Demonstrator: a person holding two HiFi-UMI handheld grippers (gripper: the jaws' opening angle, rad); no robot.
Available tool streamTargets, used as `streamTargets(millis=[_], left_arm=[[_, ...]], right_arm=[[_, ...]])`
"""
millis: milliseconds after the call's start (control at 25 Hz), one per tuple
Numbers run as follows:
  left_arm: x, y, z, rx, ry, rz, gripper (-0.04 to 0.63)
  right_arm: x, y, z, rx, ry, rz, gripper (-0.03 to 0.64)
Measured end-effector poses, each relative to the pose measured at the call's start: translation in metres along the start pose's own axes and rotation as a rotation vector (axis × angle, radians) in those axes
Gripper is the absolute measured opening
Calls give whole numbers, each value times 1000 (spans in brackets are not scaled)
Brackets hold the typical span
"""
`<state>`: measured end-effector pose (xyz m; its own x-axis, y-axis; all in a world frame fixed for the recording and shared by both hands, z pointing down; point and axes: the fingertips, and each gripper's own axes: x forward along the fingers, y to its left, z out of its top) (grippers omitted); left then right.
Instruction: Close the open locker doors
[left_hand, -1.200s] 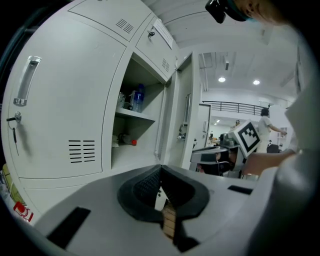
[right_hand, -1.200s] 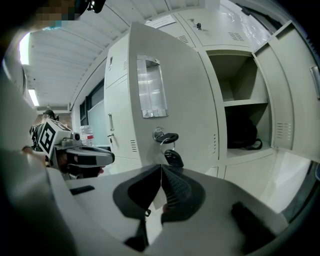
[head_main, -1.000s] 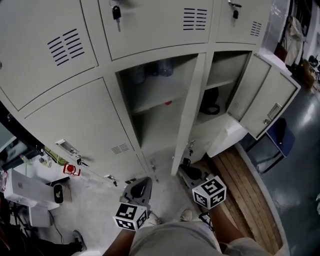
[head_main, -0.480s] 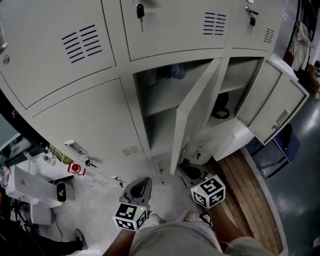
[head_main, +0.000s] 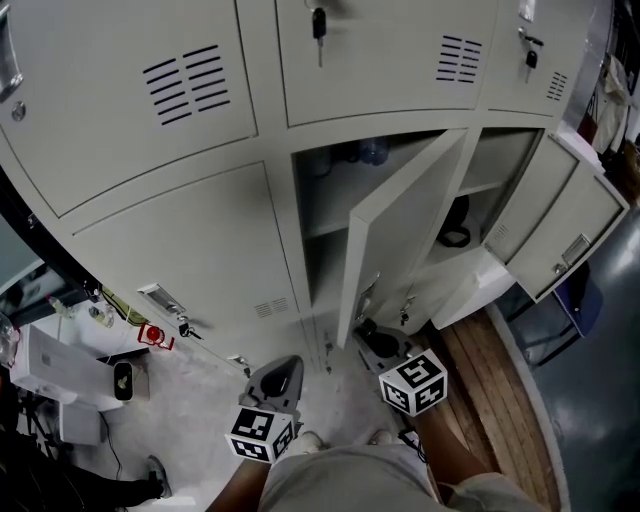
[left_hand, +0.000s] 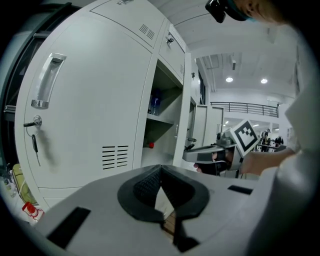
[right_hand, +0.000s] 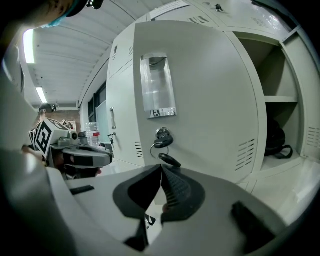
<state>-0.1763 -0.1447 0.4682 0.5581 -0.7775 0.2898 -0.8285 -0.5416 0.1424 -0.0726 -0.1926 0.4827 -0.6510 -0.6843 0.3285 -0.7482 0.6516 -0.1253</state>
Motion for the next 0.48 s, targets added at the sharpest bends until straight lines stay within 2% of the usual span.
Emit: streamTargets(millis=[480], left_arm=[[-2,22,-1,-18,-2,39,14]], right_arm=[[29,-1,8,-5,1,16,28]])
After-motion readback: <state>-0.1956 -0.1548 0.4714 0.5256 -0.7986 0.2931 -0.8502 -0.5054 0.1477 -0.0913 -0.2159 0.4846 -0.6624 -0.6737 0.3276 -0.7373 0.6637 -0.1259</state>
